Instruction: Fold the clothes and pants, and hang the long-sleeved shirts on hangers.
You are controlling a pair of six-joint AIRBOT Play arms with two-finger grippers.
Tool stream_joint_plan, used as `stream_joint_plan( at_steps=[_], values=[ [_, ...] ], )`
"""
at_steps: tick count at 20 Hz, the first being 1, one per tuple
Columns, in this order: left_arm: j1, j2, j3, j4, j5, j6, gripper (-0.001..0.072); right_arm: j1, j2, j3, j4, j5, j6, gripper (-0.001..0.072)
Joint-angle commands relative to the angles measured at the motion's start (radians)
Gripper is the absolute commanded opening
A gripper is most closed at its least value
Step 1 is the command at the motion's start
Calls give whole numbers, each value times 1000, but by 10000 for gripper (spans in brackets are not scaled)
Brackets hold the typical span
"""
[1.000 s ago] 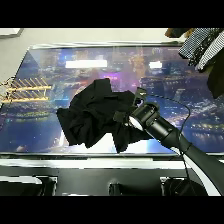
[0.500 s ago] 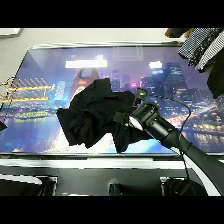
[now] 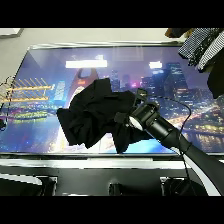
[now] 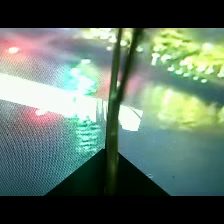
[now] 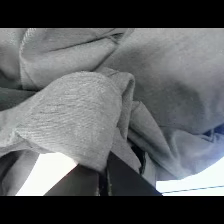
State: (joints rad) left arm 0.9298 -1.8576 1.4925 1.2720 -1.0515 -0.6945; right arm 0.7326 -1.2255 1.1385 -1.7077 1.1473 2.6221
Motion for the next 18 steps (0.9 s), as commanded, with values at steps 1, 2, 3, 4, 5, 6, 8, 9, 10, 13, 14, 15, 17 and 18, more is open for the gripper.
stream_joint_plan(
  at_steps=[1,2,3,4,5,6,8,9,10,13,14,15,17,18],
  values=[
    [-22,5,35,-8,-6,-1,22,1,0,0,2,29,13,43],
    [-30,9,57,-15,-6,-3,22,1,0,0,1,33,12,41],
    [-41,16,82,-15,-6,-21,21,1,0,0,1,32,12,40],
    [-52,26,109,-16,-6,-43,21,1,0,0,0,31,11,39],
    [-63,39,135,-16,-5,-66,21,1,0,0,-8,32,10,39],
    [-74,56,160,-16,-4,-87,21,1,0,0,-16,31,8,39],
    [-93,99,207,-15,31,-168,20,1,0,0,-23,31,8,39],
    [-101,119,232,-15,43,-200,20,1,0,0,-24,31,7,38],
    [-110,141,257,-16,47,-215,21,1,0,0,-25,31,8,35],
    [-146,226,298,-38,99,-230,20,1,0,0,-25,31,8,35],
    [-159,263,296,-89,133,-233,19,1,0,0,-26,31,8,35],
    [-180,297,297,-140,146,-227,19,0,0,0,-30,32,13,35],
    [-242,361,293,-154,128,-183,18,0,0,0,-40,33,46,34],
    [-283,393,290,-154,105,-174,18,0,0,1,-39,33,61,34]
  ],
)
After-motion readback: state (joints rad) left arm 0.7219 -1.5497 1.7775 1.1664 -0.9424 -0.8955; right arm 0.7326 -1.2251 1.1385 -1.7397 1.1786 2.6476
